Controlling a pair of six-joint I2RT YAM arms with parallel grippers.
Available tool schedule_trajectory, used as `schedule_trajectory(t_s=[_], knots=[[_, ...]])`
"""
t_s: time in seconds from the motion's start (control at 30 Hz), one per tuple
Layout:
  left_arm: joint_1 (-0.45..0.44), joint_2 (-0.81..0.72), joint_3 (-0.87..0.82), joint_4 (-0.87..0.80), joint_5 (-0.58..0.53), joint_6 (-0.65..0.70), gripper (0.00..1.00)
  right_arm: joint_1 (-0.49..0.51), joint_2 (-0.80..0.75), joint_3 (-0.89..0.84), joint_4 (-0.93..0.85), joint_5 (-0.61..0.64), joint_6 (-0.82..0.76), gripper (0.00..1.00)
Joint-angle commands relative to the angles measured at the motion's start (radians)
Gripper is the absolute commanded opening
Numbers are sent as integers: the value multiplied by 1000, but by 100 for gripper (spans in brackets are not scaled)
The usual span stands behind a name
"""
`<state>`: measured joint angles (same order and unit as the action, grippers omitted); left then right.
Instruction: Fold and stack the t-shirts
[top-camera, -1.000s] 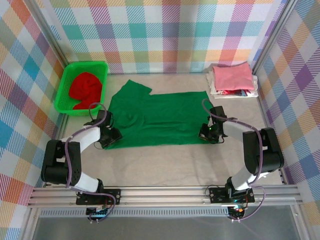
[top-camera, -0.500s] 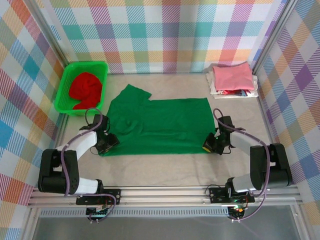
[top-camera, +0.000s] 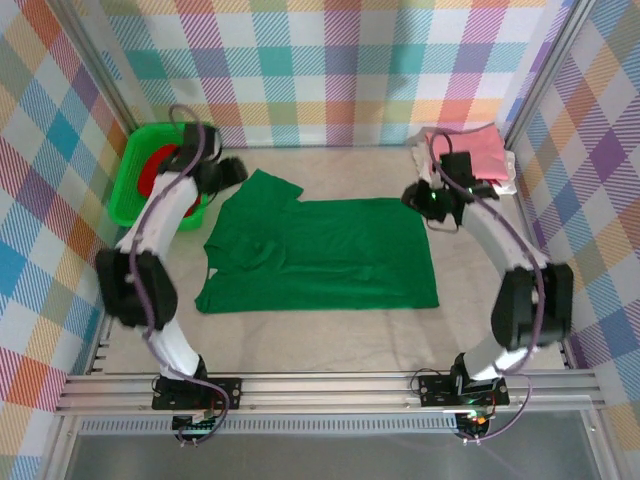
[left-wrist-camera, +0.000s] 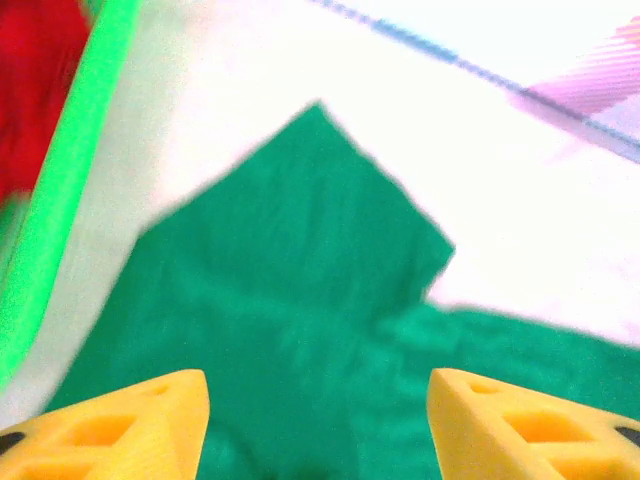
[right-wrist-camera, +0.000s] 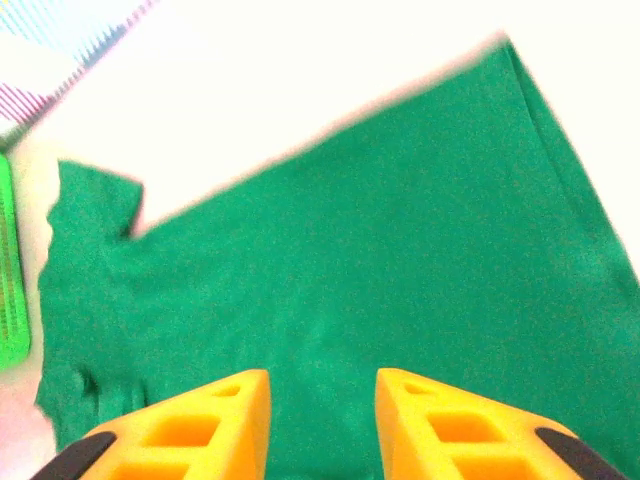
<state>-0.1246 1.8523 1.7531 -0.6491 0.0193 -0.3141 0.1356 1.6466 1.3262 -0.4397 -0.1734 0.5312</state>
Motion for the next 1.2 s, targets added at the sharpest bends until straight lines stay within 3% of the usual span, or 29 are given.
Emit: schedule_trajectory(t_s=[0.0, 0.13, 0.2, 0.47, 0.93, 1.0, 1.17], knots=[[-44, 265, 306, -117, -146, 113, 64, -13, 167, 182, 23, 63, -136, 38], [-42, 617, 838, -286, -260, 127, 69, -18, 348, 394, -43, 132, -168, 40], [-33, 716, 957, -271, -255, 117, 73, -19, 419, 480, -97, 136, -169, 40], [7, 857, 959, -73, -142, 42, 77, -19, 402, 366, 28, 35, -126, 41], [12, 974, 959, 60, 22, 30, 74, -20, 313, 242, 96, -59, -92, 40], [11, 979, 959, 56, 32, 25, 71, -20, 301, 233, 106, -60, -87, 40], [11, 990, 959, 32, 80, 33, 51, -19, 279, 215, 114, -42, -90, 40]])
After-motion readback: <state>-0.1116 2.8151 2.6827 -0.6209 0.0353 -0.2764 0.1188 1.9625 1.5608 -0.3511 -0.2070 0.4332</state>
